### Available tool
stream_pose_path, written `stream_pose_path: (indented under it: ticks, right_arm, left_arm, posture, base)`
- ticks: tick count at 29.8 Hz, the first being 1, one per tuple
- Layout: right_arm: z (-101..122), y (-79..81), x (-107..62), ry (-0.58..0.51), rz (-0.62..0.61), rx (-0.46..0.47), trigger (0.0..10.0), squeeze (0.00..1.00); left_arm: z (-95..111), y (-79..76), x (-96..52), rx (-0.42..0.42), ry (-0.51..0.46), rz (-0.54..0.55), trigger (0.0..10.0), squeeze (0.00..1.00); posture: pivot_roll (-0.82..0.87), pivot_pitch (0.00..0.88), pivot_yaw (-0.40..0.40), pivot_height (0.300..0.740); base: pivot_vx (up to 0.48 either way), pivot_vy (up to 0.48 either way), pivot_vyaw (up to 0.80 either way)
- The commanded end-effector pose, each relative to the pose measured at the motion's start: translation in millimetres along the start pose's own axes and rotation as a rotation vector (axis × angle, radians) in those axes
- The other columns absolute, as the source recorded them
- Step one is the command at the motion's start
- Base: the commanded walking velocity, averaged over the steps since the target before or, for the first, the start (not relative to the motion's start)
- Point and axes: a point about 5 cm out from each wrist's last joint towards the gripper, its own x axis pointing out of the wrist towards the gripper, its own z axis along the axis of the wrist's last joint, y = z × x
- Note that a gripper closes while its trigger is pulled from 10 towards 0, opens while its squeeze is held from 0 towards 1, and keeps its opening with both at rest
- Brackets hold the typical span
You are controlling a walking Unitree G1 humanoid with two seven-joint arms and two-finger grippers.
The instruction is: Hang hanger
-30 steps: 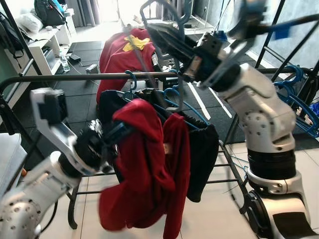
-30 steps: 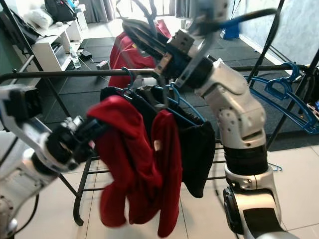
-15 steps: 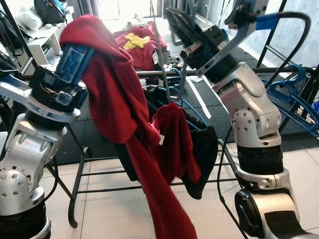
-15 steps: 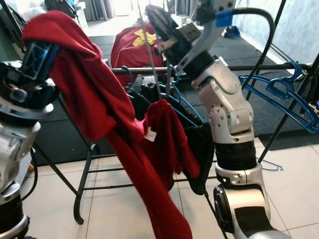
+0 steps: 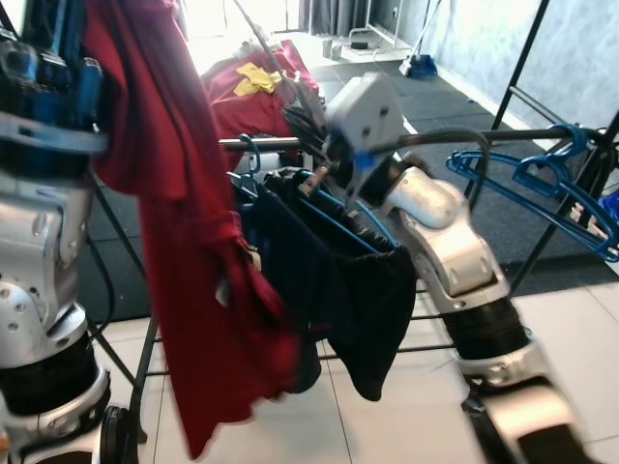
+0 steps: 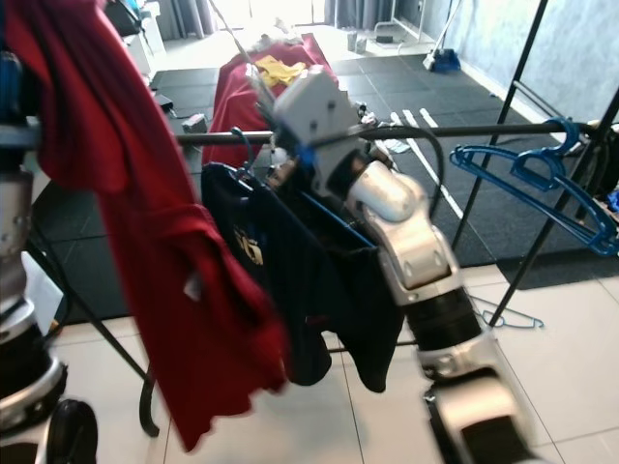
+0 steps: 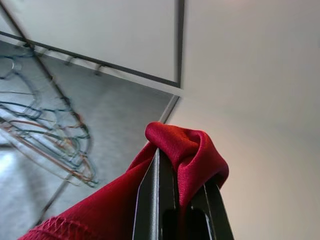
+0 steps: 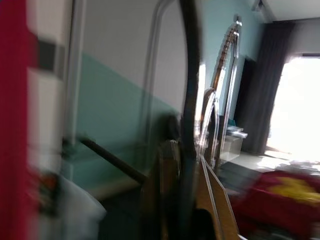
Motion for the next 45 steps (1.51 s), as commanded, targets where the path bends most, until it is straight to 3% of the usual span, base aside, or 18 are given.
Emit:
stream_pose_path:
  ticks: [1,2,4,5,6,7,8,10,11,12,16,17,18,21,23,33,41,45]
  right_arm:
    - [23.2,4.2,-0.8,-0.096,0.093,0.146,10.0,0.0]
    - [23.2,4.2,-0.8,-0.096,0.093,0.146,10.0,0.0]
    - [11.2,1.4,-8.7,-0.014,0.125,0.064,10.0,0.0]
    - [11.2,1.4,-8.7,-0.014,0.125,0.064,10.0,0.0]
    - [-3.3,-3.9,-18.0,0.084,0.116,-0.013,10.0,0.0]
    - [-3.3,-3.9,-18.0,0.084,0.116,-0.013,10.0,0.0]
    - [-12.9,-7.4,-24.7,0.151,0.11,-0.059,10.0,0.0]
    - [-12.9,-7.4,-24.7,0.151,0.11,-0.059,10.0,0.0]
    - [-47.9,-18.4,-59.6,0.382,0.069,-0.077,10.0,0.0]
    - [-47.9,-18.4,-59.6,0.382,0.069,-0.077,10.0,0.0]
    - [-89.5,-31.9,-116.7,0.623,-0.035,-0.023,10.0,0.0]
    - [-89.5,-31.9,-116.7,0.623,-0.035,-0.023,10.0,0.0]
    - [-109.5,-35.9,-148.9,0.739,-0.073,0.0,10.0,0.0]
    - [-117.5,-36.2,-164.0,0.787,-0.086,0.02,10.0,0.0]
    - [-126.3,-36.3,-188.9,0.834,-0.137,0.065,10.0,0.0]
    - [-128.9,-32.7,-202.4,0.787,-0.216,0.121,10.0,0.0]
    - [-145.5,-39.1,-226.0,0.832,-0.326,0.141,10.0,0.0]
    - [-153.8,-45.7,-247.8,0.85,-0.476,0.192,10.0,0.0]
  left_arm:
    - [-3.1,21.1,-9.4,0.119,0.057,0.132,10.0,0.0]
    - [-3.1,21.1,-9.4,0.119,0.057,0.132,10.0,0.0]
    - [-8.9,36.2,-22.6,0.284,0.194,0.221,10.0,0.0]
    - [-8.9,36.2,-22.6,0.284,0.194,0.221,10.0,0.0]
    - [-9.8,49.2,-37.2,0.402,0.283,0.306,10.0,0.0]
    - [-9.8,49.2,-37.2,0.402,0.283,0.306,10.0,0.0]
    - [-9.3,57.3,-47.1,0.474,0.335,0.363,10.0,0.0]
    - [-9.3,57.3,-47.1,0.474,0.335,0.363,10.0,0.0]
    - [-6.7,84.5,-99.3,0.641,0.486,0.575,10.0,0.0]
    - [-6.7,84.5,-99.3,0.641,0.486,0.575,10.0,0.0]
    - [-6.3,103.7,-173.1,0.779,0.658,0.83,10.0,0.0]
    - [-6.3,103.7,-173.1,0.779,0.658,0.83,10.0,0.0]
    - [-6.7,107.6,-204.4,0.801,0.7,0.946,10.0,0.0]
    - [-6.6,108.1,-216.5,0.803,0.707,0.996,10.0,0.0]
    - [-11.3,106.7,-234.8,0.769,0.717,1.068,10.0,0.0]
    - [-28.5,108.4,-256.8,0.739,0.789,1.101,10.0,0.0]
    - [-22.4,120.1,-262.4,0.781,0.793,1.113,10.0,0.0]
    - [-20.4,122.2,-271.1,0.783,0.798,1.143,10.0,0.0]
  posture:
    - [-0.11,0.043,0.03,0.74]
    - [-0.11,0.043,0.03,0.74]
    - [-0.11,0.044,0.028,0.74]
    - [-0.11,0.044,0.028,0.74]
    - [-0.11,0.044,0.033,0.74]
    - [-0.11,0.044,0.033,0.74]
    - [-0.11,0.044,0.033,0.74]
    - [-0.11,0.044,0.033,0.74]
    - [-0.11,0.044,0.028,0.74]
    - [-0.11,0.044,0.028,0.74]
    - [-0.1,0.039,0.02,0.74]
    - [-0.1,0.039,0.02,0.74]
    - [-0.1,0.035,0.014,0.74]
    - [-0.1,0.035,0.014,0.74]
    - [-0.1,0.031,0.01,0.74]
    - [-0.11,0.021,0.015,0.74]
    - [-0.11,0.013,0.01,0.74]
    - [-0.11,0.016,0.009,0.74]
  base:
    - [0.0,0.0,0.0]
    - [0.0,0.0,0.0]
    - [0.0,0.0,0.0]
    - [0.0,0.0,0.0]
    - [0.0,0.0,0.0]
    - [0.0,0.0,0.0]
    - [0.0,0.0,0.0]
    - [0.0,0.0,0.0]
    - [0.0,0.0,0.0]
    - [0.0,0.0,0.0]
    - [0.0,0.0,0.0]
    - [0.0,0.0,0.0]
    - [0.0,0.0,0.0]
    - [0.0,0.0,0.0]
    - [0.0,0.0,0.0]
    - [-0.21,0.0,0.0]
    - [-0.406,0.0,0.0]
    - [-0.409,0.0,0.0]
